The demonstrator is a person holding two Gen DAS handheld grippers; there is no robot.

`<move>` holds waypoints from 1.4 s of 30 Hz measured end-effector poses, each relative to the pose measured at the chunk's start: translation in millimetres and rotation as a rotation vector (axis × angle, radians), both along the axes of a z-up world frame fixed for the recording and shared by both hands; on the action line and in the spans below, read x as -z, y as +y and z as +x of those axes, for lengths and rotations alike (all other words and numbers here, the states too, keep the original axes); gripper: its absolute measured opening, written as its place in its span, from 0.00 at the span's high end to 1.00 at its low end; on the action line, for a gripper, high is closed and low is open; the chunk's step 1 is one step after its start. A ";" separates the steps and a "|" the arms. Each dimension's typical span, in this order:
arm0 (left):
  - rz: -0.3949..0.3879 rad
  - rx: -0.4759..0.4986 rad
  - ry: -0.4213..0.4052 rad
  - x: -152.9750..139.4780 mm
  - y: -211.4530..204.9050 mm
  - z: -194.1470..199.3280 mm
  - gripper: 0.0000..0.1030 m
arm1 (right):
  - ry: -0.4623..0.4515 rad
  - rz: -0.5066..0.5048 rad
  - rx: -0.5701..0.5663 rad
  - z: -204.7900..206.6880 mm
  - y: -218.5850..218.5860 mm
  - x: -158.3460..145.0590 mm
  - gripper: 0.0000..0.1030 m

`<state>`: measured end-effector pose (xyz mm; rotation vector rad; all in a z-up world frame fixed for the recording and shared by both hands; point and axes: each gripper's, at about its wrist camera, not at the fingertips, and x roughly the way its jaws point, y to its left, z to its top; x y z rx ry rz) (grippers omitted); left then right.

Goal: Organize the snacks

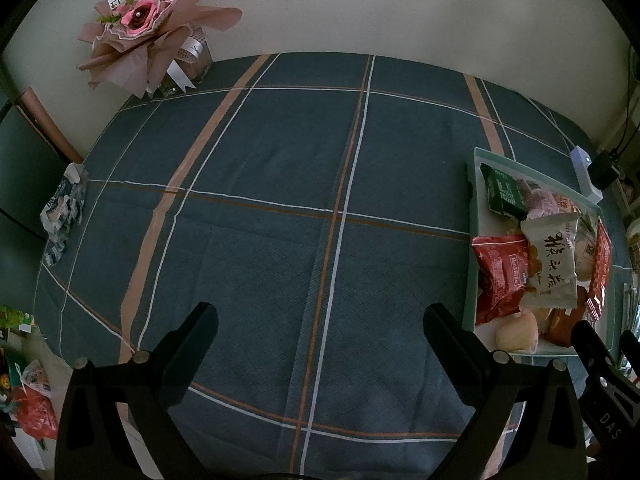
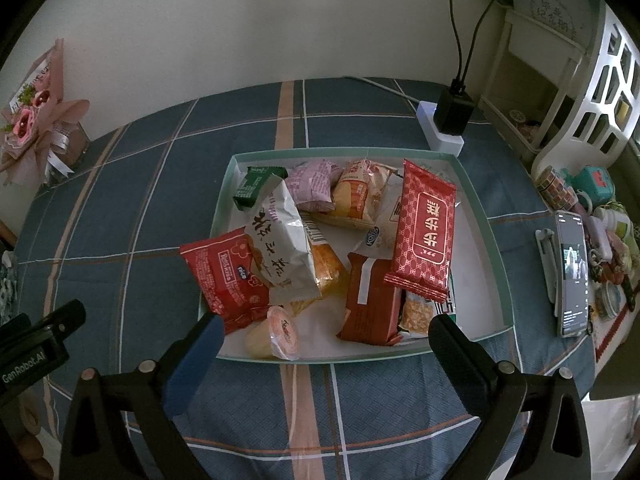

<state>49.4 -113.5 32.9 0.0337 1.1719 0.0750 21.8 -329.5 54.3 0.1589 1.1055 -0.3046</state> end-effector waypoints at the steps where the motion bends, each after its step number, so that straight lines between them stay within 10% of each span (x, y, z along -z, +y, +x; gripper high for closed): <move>1: 0.000 -0.001 0.000 0.0 0.1 0.1 0.01 | 0.000 0.000 -0.001 0.0 -0.2 0.1 0.00; 42: -0.018 -0.001 0.004 0.8 -0.2 -0.5 0.01 | 0.008 0.007 0.000 1.0 -4.4 3.2 0.00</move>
